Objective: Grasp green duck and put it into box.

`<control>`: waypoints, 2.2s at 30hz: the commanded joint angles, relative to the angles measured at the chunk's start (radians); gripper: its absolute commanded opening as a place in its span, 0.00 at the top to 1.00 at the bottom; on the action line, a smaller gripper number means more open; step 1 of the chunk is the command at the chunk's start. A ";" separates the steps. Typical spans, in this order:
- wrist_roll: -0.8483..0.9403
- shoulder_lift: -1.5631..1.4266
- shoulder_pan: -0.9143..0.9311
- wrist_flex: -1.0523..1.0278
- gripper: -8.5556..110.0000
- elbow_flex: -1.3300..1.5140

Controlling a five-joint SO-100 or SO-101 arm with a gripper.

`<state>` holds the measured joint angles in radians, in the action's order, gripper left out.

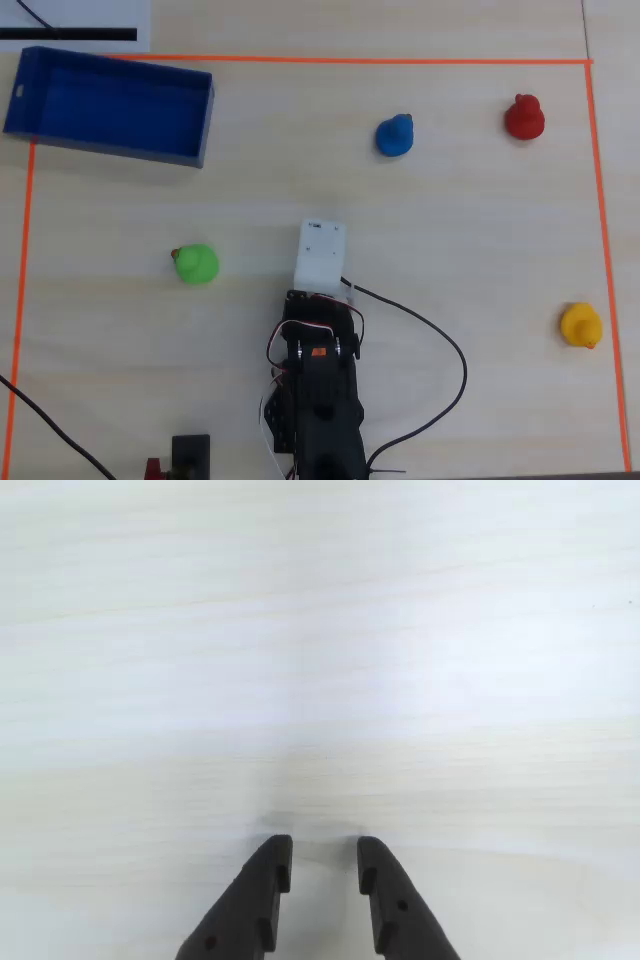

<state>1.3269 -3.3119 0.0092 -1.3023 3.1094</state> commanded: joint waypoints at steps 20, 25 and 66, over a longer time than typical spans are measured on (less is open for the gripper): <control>0.002 0.000 0.000 -0.011 0.87 0.002; 0.002 0.000 0.000 -0.011 0.87 0.002; -0.640 1.186 -0.531 0.055 0.64 -1.095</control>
<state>0.7808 -2.1445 -0.4740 -1.3346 1.9972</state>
